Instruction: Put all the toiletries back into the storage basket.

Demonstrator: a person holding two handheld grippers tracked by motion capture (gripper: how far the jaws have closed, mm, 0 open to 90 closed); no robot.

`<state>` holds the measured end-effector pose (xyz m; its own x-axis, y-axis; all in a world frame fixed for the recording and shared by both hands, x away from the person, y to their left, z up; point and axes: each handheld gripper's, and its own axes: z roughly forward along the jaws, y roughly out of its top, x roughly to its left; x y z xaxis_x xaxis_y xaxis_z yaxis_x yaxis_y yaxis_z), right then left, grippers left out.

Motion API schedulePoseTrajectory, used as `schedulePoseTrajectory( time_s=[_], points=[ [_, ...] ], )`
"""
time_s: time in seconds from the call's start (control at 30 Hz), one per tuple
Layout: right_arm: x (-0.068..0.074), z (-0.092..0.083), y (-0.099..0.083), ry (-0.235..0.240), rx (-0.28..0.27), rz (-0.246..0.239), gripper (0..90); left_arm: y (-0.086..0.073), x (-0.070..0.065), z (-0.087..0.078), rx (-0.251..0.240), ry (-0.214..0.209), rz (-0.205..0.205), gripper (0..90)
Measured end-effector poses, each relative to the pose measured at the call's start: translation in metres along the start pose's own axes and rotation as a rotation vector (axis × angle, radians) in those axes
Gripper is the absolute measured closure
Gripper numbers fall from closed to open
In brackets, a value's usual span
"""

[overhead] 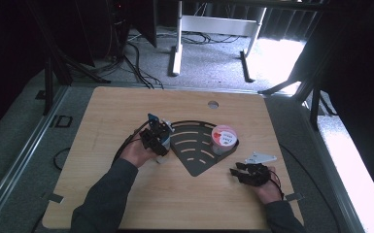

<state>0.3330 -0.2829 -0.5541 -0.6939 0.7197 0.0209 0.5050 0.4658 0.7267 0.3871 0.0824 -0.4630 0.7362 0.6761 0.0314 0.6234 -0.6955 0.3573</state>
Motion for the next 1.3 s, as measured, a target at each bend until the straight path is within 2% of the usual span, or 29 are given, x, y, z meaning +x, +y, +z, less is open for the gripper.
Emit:
schedulePoseTrajectory(
  time_s=[0.53,0.8,1.3],
  points=[
    [0.0,0.0,0.0,0.0,0.0,0.0,58.9,0.001,-0.011,-0.006,-0.009,-0.031,0.034,55.0],
    [0.0,0.0,0.0,0.0,0.001,0.001,58.9,0.006,-0.021,-0.008,-0.014,-0.044,0.072,55.0],
    [0.0,0.0,0.0,0.002,-0.003,0.0,58.9,0.016,-0.038,-0.012,-0.036,-0.081,0.113,55.0]
  ],
)
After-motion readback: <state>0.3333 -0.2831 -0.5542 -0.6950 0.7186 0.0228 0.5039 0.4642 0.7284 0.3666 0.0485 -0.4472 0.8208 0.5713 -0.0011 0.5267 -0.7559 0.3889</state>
